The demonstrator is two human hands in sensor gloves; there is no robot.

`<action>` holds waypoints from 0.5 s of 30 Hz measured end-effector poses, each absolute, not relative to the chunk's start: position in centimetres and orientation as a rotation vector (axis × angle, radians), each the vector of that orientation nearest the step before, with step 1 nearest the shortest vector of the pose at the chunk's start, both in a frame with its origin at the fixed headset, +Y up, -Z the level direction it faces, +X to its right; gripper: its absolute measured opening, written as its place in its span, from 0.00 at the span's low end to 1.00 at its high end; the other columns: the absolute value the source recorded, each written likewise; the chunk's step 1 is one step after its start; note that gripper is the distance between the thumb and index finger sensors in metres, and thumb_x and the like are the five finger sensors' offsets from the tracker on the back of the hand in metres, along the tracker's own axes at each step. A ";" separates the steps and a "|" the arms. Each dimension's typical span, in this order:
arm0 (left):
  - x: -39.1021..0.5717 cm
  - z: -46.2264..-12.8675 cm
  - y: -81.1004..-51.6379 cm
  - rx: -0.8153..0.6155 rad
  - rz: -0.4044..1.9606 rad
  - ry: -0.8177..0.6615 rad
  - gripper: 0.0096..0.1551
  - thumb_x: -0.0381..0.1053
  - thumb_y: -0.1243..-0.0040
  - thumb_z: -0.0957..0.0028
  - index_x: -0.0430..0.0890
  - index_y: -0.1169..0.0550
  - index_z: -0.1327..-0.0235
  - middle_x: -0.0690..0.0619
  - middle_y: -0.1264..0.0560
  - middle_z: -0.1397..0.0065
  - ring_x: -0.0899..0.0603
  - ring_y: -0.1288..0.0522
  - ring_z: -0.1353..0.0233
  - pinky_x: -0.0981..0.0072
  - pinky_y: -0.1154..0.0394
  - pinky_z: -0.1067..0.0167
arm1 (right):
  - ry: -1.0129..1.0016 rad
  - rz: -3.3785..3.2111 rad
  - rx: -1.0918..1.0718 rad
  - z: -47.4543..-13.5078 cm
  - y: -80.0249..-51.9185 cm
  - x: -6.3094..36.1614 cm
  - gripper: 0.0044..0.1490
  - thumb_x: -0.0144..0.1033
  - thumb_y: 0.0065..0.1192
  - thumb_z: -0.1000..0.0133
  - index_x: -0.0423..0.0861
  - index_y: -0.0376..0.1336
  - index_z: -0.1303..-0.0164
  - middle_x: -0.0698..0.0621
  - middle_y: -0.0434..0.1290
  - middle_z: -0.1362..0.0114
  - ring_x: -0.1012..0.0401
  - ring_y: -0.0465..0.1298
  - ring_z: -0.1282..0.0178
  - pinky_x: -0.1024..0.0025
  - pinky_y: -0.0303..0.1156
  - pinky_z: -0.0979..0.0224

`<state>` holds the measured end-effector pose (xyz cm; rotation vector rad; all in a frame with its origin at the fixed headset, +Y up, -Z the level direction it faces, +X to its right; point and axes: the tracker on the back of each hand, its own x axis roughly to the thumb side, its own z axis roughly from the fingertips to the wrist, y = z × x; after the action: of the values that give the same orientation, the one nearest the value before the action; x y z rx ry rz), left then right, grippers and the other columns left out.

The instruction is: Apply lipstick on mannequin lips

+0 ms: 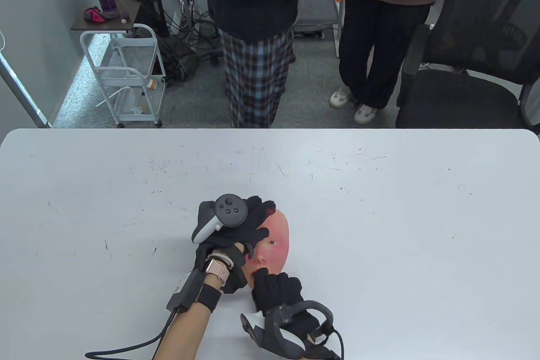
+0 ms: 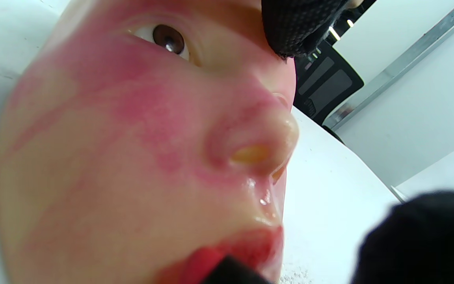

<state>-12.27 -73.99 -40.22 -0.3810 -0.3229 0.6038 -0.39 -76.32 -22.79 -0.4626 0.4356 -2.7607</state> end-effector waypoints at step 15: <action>-12.3 -40.2 -74.0 -0.387 0.604 -0.325 0.42 0.55 0.41 0.44 0.69 0.44 0.17 0.57 0.58 0.11 0.42 0.62 0.15 0.44 0.60 0.19 | 0.479 -2.836 -0.445 -22.4 -76.0 0.6 0.32 0.52 0.60 0.49 0.45 0.70 0.42 0.56 0.78 0.64 0.59 0.79 0.60 0.58 0.75 0.50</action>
<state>-12.29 -74.03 -40.23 -0.3868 -0.3252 0.6042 0.55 -76.03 -22.43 -0.4452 0.4791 -2.8361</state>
